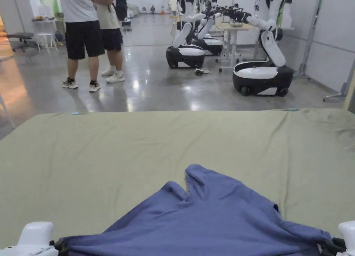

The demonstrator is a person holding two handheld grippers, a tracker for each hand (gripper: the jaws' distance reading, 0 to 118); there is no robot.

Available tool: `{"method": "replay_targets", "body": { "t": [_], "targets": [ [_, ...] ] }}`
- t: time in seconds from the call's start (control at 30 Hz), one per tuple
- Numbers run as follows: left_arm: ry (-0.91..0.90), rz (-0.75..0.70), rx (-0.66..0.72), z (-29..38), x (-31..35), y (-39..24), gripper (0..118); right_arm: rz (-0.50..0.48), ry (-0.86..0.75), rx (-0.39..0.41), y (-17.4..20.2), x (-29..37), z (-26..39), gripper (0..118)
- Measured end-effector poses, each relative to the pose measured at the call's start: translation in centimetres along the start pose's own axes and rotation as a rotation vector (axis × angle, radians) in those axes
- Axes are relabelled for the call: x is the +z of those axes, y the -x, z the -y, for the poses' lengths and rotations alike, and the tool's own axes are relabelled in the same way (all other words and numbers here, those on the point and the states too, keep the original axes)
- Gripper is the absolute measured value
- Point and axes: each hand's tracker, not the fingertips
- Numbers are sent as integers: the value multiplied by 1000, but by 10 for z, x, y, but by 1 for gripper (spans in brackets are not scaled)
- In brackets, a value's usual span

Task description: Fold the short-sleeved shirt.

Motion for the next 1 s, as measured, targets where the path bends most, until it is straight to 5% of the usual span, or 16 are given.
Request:
{"method": "replay_targets", "body": {
  "t": [0.23,0.3,0.33,0.37,0.4,0.53,0.6,0.63,0.67,0.7,0.77,0.87,1.0],
  "targets": [
    [110,20,-60,38,-16,6,4,1,93,0,8,-13,41,9],
    [95,6,-67,41,-12,6,38,32,94,-35,10,-10,39,16],
    [67,12,-87,40,-7,7,71,26,81,-46,9,-5,37,35],
    [61,11,-96,40,-4,7,109,43,81,-47,9,-2,34,84],
    [58,-2,-92,37,4,8,115,48,74,-50,8,2,32,112],
    [-73,-92,-50,25,64,11,114,60,-102,-89,14,40,17,116],
    [-128,-42,27,26,95,17,106,46,-220,-91,24,67,6,105],
    [-138,-15,61,28,108,18,88,4,-247,-81,31,77,1,86],
    [-155,3,75,30,119,20,36,-3,-268,-67,40,85,-2,38],
    [-174,9,84,33,128,21,36,10,-279,-64,51,96,-6,25],
    [-162,-4,70,42,133,24,0,20,-302,-58,70,104,-9,0],
    [-113,53,17,51,124,26,0,-135,-291,-63,94,106,-15,0],
    [-86,68,81,53,86,34,0,-181,-280,-43,123,100,-21,0]
  ]
}}
